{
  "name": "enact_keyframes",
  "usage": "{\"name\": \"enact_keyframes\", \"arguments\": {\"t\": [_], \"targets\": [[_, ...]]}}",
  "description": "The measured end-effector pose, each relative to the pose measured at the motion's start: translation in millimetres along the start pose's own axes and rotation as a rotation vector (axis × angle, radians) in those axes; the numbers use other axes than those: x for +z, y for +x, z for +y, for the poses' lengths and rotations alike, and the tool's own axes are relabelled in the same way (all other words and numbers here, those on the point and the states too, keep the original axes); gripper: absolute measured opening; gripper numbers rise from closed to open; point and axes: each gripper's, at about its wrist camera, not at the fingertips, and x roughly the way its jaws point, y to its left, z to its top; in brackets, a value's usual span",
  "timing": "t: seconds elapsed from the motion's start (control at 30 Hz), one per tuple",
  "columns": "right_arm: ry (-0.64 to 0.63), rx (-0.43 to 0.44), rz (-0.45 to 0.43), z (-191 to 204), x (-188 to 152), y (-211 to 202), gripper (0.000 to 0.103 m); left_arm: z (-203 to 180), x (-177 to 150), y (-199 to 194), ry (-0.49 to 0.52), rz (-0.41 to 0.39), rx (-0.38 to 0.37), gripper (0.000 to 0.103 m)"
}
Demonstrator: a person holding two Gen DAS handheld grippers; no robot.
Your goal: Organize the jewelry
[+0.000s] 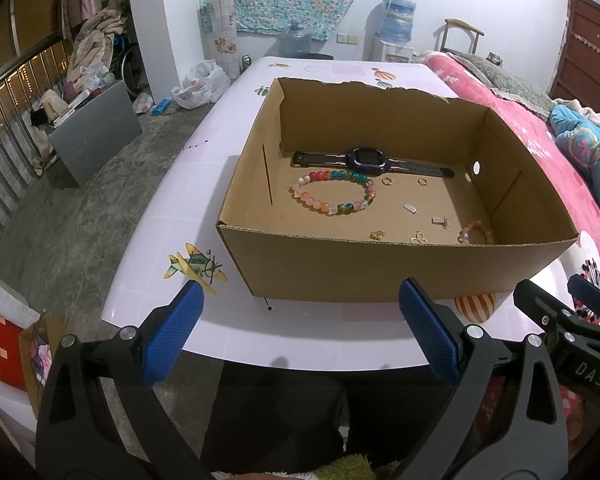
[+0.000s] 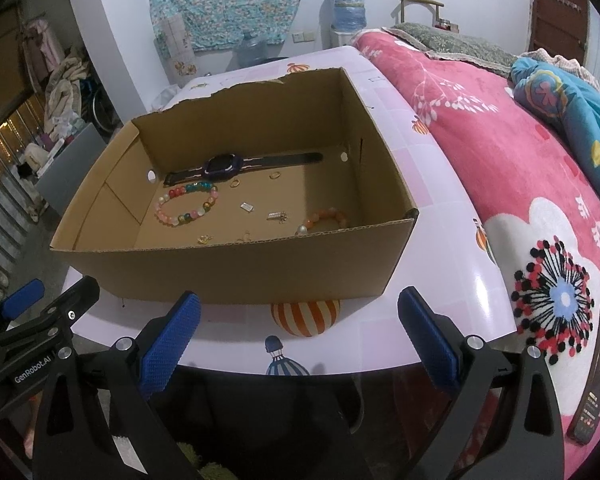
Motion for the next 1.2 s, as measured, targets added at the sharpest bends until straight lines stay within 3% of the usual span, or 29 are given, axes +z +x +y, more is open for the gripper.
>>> {"name": "enact_keyframes", "arguments": {"t": [1.2], "targets": [[0.005,0.003,0.004,-0.8,-0.4,-1.9,0.096,-1.1,1.2,-0.6,-0.002,0.001,0.000,0.095]]}}
